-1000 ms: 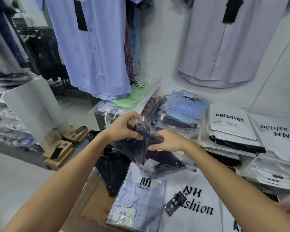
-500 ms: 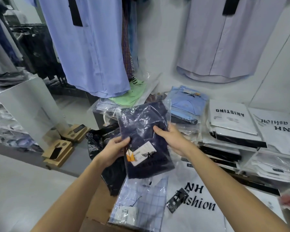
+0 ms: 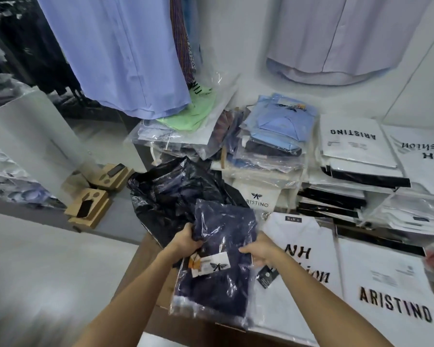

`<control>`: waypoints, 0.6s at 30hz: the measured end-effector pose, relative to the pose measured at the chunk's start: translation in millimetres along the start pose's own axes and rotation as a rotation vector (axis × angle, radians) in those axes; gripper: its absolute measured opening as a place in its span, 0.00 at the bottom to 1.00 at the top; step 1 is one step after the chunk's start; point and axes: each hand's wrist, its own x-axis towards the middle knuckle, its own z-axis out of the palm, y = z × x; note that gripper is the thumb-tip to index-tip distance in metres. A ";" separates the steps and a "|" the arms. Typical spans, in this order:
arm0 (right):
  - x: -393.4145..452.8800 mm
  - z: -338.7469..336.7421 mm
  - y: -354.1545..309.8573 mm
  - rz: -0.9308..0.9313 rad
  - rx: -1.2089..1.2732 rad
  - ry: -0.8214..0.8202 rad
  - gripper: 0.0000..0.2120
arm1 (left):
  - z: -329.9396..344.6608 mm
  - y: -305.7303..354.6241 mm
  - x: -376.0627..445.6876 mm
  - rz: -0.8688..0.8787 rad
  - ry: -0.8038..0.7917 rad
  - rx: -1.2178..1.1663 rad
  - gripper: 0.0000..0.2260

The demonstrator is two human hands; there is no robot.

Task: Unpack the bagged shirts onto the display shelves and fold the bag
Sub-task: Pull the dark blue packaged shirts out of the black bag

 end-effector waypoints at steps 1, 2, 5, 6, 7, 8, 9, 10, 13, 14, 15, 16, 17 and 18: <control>-8.2 2.9 0.1 0.004 -0.051 0.050 0.34 | 4.3 -4.5 0.8 0.000 -0.006 0.035 0.25; -12.0 4.5 0.4 0.002 -0.104 0.096 0.36 | 6.5 -6.4 0.4 0.000 -0.005 0.054 0.26; -12.1 4.4 -5.7 0.008 -0.223 0.140 0.38 | 7.1 -5.5 0.5 0.021 0.017 0.142 0.25; -14.4 5.2 -10.9 0.016 -0.281 0.162 0.39 | 4.1 -2.3 -1.2 0.014 0.034 0.220 0.24; -17.1 5.4 -17.3 0.014 -0.333 0.209 0.40 | -0.7 1.7 -2.3 0.006 0.070 0.312 0.23; -17.9 5.6 -24.7 0.000 -0.370 0.284 0.42 | -7.7 7.4 -3.8 0.000 0.119 0.383 0.23; -18.7 5.7 -34.1 -0.030 -0.397 0.372 0.43 | -15.9 13.5 -4.3 0.007 0.171 0.408 0.22; -19.2 6.2 -44.9 -0.072 -0.428 0.462 0.43 | -25.3 20.1 -3.9 0.032 0.223 0.391 0.20; -8.4 13.0 -79.0 -0.249 -0.573 0.619 0.37 | -59.0 34.6 2.1 0.173 0.406 0.253 0.14; -3.6 16.2 -92.1 -0.327 -0.603 0.609 0.33 | -70.7 37.3 6.1 0.220 0.476 0.225 0.12; -0.5 20.4 -106.6 -0.421 -0.592 0.562 0.30 | -82.1 39.1 11.3 0.256 0.532 0.211 0.12; 3.7 27.0 -122.1 -0.510 -0.555 0.478 0.27 | -94.4 38.6 19.0 0.279 0.569 0.200 0.13; 6.7 33.3 -135.3 -0.585 -0.511 0.379 0.24 | -104.6 37.4 27.1 0.289 0.586 0.186 0.14; 7.2 39.3 -147.4 -0.641 -0.475 0.286 0.22 | -113.1 35.2 35.1 0.288 0.589 0.171 0.15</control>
